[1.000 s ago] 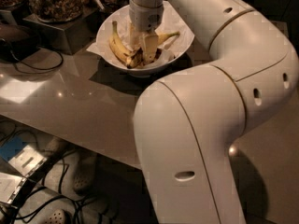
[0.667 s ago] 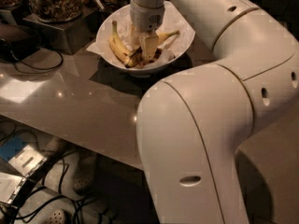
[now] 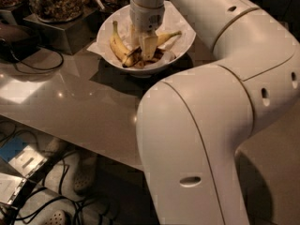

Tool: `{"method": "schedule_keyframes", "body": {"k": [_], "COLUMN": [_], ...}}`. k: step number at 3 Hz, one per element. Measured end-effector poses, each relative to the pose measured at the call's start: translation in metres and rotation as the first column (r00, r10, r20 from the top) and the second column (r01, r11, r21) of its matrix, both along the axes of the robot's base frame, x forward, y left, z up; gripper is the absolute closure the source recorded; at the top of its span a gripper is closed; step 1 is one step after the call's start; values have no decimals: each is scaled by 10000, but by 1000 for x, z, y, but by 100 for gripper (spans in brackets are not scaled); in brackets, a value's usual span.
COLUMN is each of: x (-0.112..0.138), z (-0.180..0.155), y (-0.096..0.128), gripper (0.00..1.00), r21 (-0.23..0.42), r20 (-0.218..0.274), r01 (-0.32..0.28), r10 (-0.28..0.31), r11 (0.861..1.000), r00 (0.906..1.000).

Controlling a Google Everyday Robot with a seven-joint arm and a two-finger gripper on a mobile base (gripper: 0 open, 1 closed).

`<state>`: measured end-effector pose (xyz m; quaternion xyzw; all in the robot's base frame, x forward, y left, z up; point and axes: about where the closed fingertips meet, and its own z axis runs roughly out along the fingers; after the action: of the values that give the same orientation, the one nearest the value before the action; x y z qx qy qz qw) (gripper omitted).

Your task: Pick banana from white bowl

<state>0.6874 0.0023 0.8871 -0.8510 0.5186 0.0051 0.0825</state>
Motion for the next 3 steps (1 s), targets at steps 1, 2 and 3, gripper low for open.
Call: {"method": "schedule_keyframes", "body": {"k": [1,2,3], "x": [4,-13,-10], "z": [4,35,35], "y": [1,-9,-7], "gripper": [100,100,100], "r21": [207,322,399], "r20": [208,696,799], "r01": [144,774,762], "r10": [-148,-795,-792], "r11": [9997,9965,9963], "r00": [9997,9944,9937]}}
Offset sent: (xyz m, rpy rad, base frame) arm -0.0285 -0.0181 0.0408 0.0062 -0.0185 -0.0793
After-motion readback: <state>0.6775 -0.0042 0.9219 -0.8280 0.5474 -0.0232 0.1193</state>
